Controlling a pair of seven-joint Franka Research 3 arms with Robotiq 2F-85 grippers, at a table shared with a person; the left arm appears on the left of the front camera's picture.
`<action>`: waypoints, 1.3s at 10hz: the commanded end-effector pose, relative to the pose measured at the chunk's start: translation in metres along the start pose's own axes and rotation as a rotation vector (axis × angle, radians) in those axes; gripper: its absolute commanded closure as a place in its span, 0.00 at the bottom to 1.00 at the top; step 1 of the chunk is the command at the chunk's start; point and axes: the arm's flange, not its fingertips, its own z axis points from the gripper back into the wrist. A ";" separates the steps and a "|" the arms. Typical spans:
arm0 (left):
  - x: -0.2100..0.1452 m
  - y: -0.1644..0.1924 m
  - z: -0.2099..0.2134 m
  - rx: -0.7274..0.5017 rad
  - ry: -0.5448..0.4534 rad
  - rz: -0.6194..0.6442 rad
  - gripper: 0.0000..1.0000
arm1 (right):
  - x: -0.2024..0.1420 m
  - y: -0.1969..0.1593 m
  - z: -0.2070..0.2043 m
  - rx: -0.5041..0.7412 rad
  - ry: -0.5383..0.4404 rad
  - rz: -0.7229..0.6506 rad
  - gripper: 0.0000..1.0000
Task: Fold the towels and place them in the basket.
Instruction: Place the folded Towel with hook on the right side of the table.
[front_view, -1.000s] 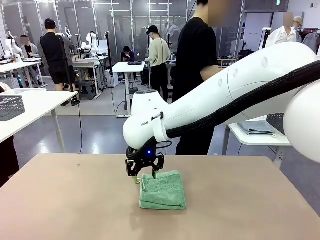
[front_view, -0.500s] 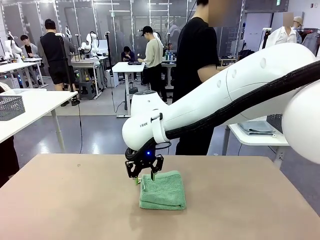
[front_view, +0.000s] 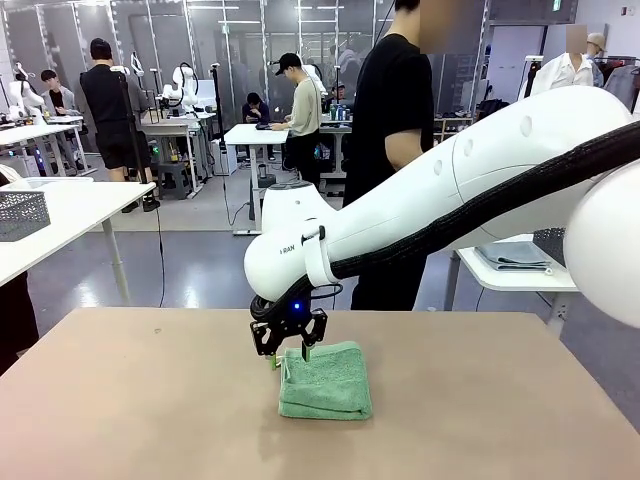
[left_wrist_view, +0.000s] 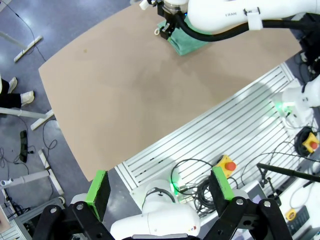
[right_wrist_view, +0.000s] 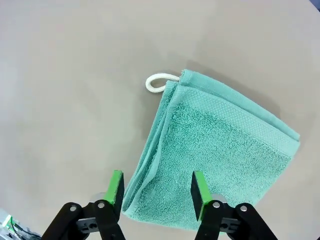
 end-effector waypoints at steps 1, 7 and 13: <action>-0.006 -0.007 0.007 -0.015 -0.012 -0.015 0.00 | 0.000 -0.001 0.000 -0.001 0.000 0.001 0.32; -0.006 -0.007 0.007 -0.015 -0.012 -0.015 0.00 | -0.045 -0.043 0.041 0.087 -0.055 -0.117 0.32; -0.006 -0.007 0.007 -0.015 -0.012 -0.015 0.00 | -0.102 -0.171 0.018 0.397 -0.156 -0.338 0.32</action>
